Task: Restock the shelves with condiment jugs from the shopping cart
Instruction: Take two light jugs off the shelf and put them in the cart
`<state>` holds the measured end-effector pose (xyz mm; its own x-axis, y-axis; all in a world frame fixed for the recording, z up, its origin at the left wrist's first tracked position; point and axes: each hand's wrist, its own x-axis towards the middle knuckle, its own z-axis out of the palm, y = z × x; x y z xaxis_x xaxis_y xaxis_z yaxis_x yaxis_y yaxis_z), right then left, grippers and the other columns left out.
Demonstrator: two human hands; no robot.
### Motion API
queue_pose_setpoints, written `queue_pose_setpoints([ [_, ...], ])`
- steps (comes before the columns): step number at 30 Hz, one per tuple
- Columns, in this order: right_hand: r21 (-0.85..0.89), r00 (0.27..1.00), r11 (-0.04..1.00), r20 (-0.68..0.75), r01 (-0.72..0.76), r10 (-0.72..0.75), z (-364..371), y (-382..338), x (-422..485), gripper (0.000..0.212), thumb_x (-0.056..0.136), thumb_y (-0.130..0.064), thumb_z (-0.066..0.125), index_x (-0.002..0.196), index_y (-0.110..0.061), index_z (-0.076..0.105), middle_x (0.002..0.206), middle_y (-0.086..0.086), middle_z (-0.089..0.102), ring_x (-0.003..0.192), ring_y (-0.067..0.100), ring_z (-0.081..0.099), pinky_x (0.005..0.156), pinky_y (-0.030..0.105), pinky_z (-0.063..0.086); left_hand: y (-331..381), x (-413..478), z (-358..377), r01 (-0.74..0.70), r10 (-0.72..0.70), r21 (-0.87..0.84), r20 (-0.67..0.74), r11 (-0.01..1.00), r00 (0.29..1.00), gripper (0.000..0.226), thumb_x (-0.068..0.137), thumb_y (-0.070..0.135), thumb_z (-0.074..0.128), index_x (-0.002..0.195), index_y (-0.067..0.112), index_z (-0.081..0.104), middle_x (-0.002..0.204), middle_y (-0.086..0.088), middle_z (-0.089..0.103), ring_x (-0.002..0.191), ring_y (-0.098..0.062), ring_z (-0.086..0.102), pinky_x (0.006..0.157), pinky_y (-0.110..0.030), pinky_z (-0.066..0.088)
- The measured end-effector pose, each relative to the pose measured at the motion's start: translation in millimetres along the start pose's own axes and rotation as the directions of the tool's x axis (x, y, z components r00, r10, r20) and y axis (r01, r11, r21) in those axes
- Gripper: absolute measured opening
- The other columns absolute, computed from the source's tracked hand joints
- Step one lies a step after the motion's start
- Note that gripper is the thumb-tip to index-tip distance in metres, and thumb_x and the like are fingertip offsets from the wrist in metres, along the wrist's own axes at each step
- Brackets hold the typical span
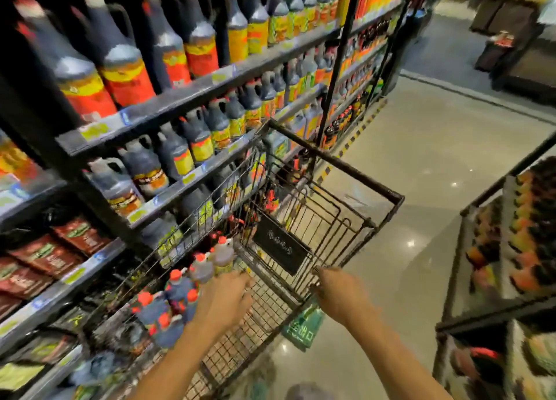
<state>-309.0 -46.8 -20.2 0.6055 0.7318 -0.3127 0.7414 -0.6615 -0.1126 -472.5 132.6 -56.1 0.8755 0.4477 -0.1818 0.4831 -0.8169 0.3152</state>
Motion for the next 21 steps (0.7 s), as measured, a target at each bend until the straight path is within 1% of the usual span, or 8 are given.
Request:
queue_pose_setpoints([
  [4, -0.058, 0.989, 0.989, 0.07, 0.137, -0.133, 2, -19, 68, 0.036, 0.096, -0.028, 0.058, 0.131, -0.018, 0.058, 0.126, 0.004, 0.066, 0.112, 0.026, 0.066, 0.094, 0.043, 0.057, -32, 21, 2, 0.133, -0.133, -0.048, 0.015, 0.99, 0.991, 0.014, 0.085, 0.025, 0.048, 0.074, 0.026, 0.04, 0.071, 0.003, 0.042, 0.078, -0.028, 0.06, 0.058, -0.039, 0.044],
  [6, -0.095, 0.967, 0.967, 0.121, 0.236, -0.224, 6, -30, 102, 0.038, 0.098, -0.032, 0.055, 0.134, -0.02, 0.057, 0.129, 0.004, 0.065, 0.115, 0.027, 0.065, 0.095, 0.041, 0.056, -45, 25, 5, 0.237, -0.237, -0.052, 0.001, 0.97, 0.971, 0.012, 0.091, 0.024, 0.052, 0.079, 0.023, 0.052, 0.066, 0.003, 0.036, 0.072, -0.029, 0.058, 0.049, -0.037, 0.041],
  [8, -0.11, 0.936, 0.94, 0.187, 0.322, -0.299, 15, -39, 132, 0.037, 0.099, -0.033, 0.055, 0.133, -0.02, 0.057, 0.129, 0.004, 0.065, 0.116, 0.028, 0.064, 0.093, 0.039, 0.055, -54, 28, 9, 0.315, -0.318, -0.052, -0.044, 0.948, 0.947, 0.012, 0.088, 0.019, 0.061, 0.076, 0.021, 0.059, 0.063, 0.001, 0.042, 0.064, -0.028, 0.058, 0.041, -0.028, 0.027],
  [9, -0.108, 0.917, 0.926, 0.223, 0.362, -0.332, 20, -43, 146, 0.034, 0.099, -0.032, 0.054, 0.13, -0.019, 0.058, 0.127, 0.004, 0.065, 0.114, 0.028, 0.065, 0.092, 0.038, 0.054, -59, 30, 15, 0.353, -0.356, -0.067, -0.046, 0.933, 0.933, 0.018, 0.083, 0.017, 0.065, 0.069, 0.022, 0.055, 0.062, 0.0, 0.049, 0.059, -0.028, 0.059, 0.04, -0.027, 0.03],
  [11, -0.077, 0.877, 0.905, 0.29, 0.419, -0.382, 29, -49, 171, 0.029, 0.1, -0.032, 0.051, 0.123, -0.018, 0.06, 0.119, 0.005, 0.067, 0.108, 0.029, 0.066, 0.088, 0.038, 0.054, -66, 29, 33, 0.465, -0.467, -0.09, -0.002, 0.881, 0.884, 0.019, 0.081, 0.02, 0.063, 0.065, 0.022, 0.052, 0.064, -0.004, 0.06, 0.057, -0.028, 0.062, 0.044, -0.032, 0.048],
  [13, -0.05, 0.83, 0.877, 0.355, 0.477, -0.431, 41, -52, 199, 0.026, 0.1, -0.031, 0.051, 0.12, -0.018, 0.061, 0.116, 0.005, 0.069, 0.105, 0.029, 0.068, 0.086, 0.039, 0.055, -67, 33, 50, 0.598, -0.596, -0.116, 0.049, 0.793, 0.801, 0.012, 0.083, 0.024, 0.055, 0.076, 0.019, 0.063, 0.079, -0.005, 0.068, 0.073, -0.03, 0.069, 0.06, -0.037, 0.056],
  [17, -0.031, 0.732, 0.825, 0.481, 0.565, -0.483, 78, -59, 256, 0.03, 0.099, -0.029, 0.056, 0.126, -0.018, 0.06, 0.114, 0.01, 0.071, 0.103, 0.033, 0.069, 0.085, 0.042, 0.057, -62, 52, 85, 0.736, -0.73, -0.189, 0.115, 0.65, 0.674, 0.011, 0.088, 0.024, 0.06, 0.086, 0.017, 0.067, 0.087, -0.009, 0.07, 0.082, -0.034, 0.069, 0.064, -0.037, 0.054],
  [21, 0.055, 0.726, 0.834, 0.463, 0.549, -0.508, 128, -72, 308, 0.041, 0.098, -0.033, 0.058, 0.136, -0.018, 0.055, 0.107, 0.011, 0.072, 0.093, 0.034, 0.071, 0.071, 0.044, 0.061, -57, 77, 122, 0.795, -0.772, -0.292, 0.219, 0.531, 0.596, 0.021, 0.088, 0.03, 0.049, 0.093, 0.018, 0.066, 0.094, -0.006, 0.069, 0.091, -0.033, 0.067, 0.073, -0.038, 0.055],
])
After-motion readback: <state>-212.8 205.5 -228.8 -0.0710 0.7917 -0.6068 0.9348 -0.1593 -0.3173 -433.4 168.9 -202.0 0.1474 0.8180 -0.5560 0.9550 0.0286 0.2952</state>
